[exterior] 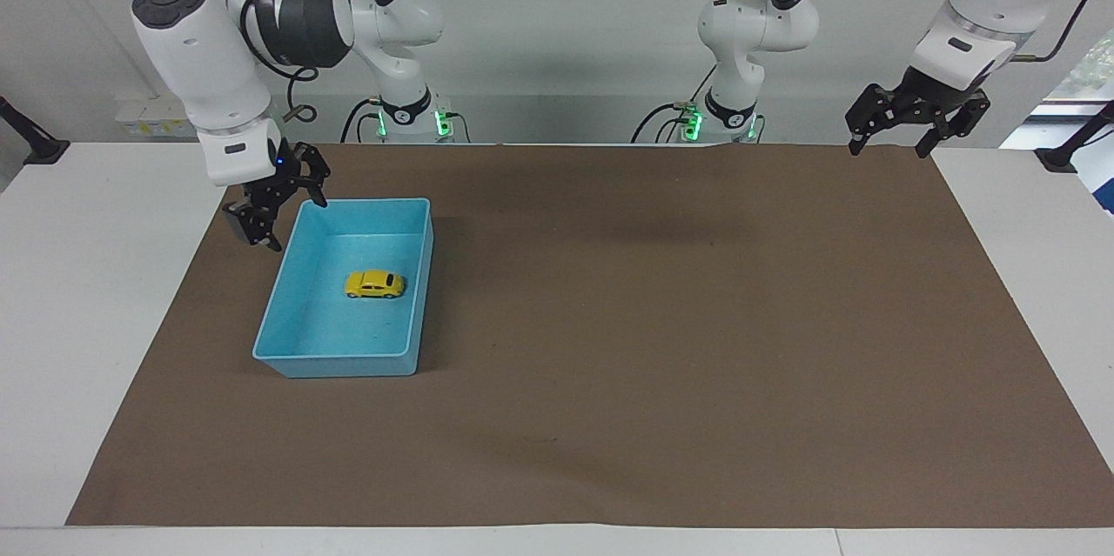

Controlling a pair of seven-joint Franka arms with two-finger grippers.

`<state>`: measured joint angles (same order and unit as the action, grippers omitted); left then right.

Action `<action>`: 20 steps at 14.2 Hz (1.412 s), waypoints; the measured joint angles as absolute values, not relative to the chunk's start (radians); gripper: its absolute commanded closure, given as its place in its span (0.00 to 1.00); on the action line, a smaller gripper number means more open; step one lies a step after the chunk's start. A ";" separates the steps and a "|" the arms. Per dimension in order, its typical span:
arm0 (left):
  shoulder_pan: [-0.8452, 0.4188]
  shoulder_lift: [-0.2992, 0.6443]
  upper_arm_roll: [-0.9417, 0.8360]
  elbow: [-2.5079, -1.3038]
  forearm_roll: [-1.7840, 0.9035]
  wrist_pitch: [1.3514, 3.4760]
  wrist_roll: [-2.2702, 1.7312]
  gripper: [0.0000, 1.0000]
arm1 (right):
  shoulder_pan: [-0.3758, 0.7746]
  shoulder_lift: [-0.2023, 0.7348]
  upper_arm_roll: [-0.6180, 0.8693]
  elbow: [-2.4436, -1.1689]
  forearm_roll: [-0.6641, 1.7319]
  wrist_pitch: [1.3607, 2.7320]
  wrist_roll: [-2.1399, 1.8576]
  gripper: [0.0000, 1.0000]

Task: Wind up and store yellow beetle car

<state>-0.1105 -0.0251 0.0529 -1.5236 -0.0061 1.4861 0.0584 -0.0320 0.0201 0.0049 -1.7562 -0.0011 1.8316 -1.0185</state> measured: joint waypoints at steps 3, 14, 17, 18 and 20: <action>-0.111 -0.025 0.053 -1.524 -0.006 1.486 0.058 0.00 | -0.032 0.000 0.006 -1.755 -0.001 1.824 -0.869 0.00; -0.111 -0.025 0.053 -1.524 -0.006 1.486 0.058 0.00 | -0.032 -0.022 0.010 -1.677 0.021 1.700 -0.278 0.00; -0.111 -0.025 0.053 -1.524 -0.006 1.486 0.058 0.00 | -0.032 -0.023 0.020 -1.619 0.024 1.639 -0.137 0.00; -0.111 -0.025 0.053 -1.524 -0.006 1.486 0.058 0.00 | -0.032 -0.025 0.021 -1.599 0.024 1.621 -0.117 0.00; -0.111 -0.025 0.053 -1.524 -0.006 1.486 0.058 0.00 | -0.032 -0.028 0.017 -1.582 0.025 1.602 -0.104 0.00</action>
